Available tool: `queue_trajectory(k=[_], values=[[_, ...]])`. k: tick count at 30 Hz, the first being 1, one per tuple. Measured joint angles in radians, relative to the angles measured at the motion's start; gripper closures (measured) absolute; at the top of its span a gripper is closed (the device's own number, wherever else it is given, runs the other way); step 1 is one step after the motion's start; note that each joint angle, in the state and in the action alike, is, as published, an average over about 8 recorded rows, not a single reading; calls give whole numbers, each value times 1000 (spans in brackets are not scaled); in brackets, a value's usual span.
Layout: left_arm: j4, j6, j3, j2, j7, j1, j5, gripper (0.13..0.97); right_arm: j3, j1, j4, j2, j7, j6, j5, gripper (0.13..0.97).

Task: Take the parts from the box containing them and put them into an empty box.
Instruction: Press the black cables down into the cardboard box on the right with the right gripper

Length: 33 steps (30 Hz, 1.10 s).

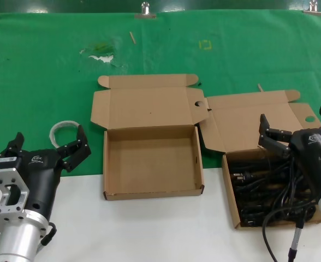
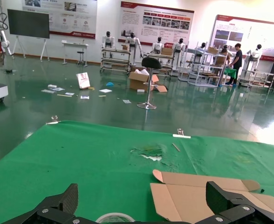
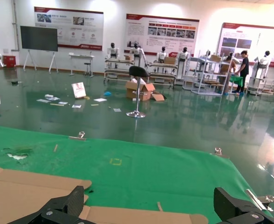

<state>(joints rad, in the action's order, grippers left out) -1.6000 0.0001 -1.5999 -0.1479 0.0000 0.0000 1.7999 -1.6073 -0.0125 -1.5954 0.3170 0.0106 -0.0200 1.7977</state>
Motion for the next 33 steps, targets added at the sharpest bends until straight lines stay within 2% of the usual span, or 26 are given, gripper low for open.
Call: queue_trajectory(k=[21, 30, 33], values=[[0, 0, 0, 0, 0, 0, 0, 133, 0, 0, 0, 0, 0, 0, 0, 129], [0, 0, 0, 0, 0, 0, 0, 183, 8, 4, -6, -7, 14, -17, -5, 129], [0, 0, 0, 0, 0, 0, 0, 227, 10, 7, -12, -9, 24, -29, -9, 129]])
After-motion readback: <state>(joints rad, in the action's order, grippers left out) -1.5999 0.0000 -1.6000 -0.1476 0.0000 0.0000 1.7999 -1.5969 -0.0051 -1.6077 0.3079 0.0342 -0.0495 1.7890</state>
